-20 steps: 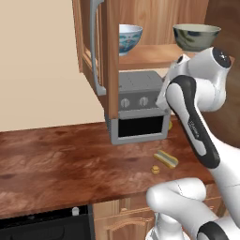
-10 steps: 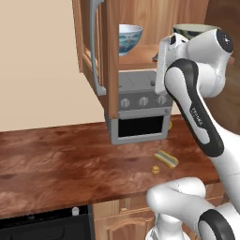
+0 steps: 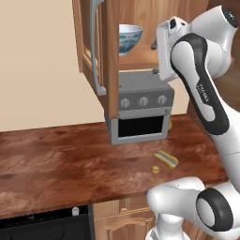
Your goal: Pick both bowls and place them on the counter. Then place the hotdog bun in one bowl and place the cookie dough ball in the other bowl.
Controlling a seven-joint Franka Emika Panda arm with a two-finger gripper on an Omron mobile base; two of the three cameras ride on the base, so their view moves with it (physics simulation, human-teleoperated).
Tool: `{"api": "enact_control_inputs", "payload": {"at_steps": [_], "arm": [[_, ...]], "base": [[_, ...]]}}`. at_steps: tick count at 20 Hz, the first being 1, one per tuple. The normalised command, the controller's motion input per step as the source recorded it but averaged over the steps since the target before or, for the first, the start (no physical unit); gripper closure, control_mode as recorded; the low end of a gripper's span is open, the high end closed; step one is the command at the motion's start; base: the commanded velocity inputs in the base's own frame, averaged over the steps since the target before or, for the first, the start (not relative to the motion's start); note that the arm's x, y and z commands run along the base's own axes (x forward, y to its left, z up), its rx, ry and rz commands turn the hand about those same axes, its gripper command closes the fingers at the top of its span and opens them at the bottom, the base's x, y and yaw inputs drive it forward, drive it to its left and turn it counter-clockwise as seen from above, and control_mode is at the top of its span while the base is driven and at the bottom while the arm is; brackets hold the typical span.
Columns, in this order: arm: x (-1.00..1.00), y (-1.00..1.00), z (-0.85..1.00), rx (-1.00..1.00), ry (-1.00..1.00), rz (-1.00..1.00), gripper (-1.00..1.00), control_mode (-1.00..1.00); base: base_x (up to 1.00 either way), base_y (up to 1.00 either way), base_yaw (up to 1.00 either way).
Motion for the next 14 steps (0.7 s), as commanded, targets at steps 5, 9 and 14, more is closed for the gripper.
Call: {"api": "enact_control_inputs", "payload": {"at_steps": [5, 9, 14], "arm": [[0.37, 0.00, 0.12, 0.00, -0.03, 0.01, -1.00, -1.00], [0.36, 0.00, 0.09, -0.01, -0.03, 0.04, -1.00, -1.00], [0.45, 0.00, 0.11, 0.00, 0.00, 0.13, -1.00, -1.00]], "base": [[0.00, 0.00, 0.00], [0.00, 0.00, 0.00], [0.00, 0.00, 0.00]]}}
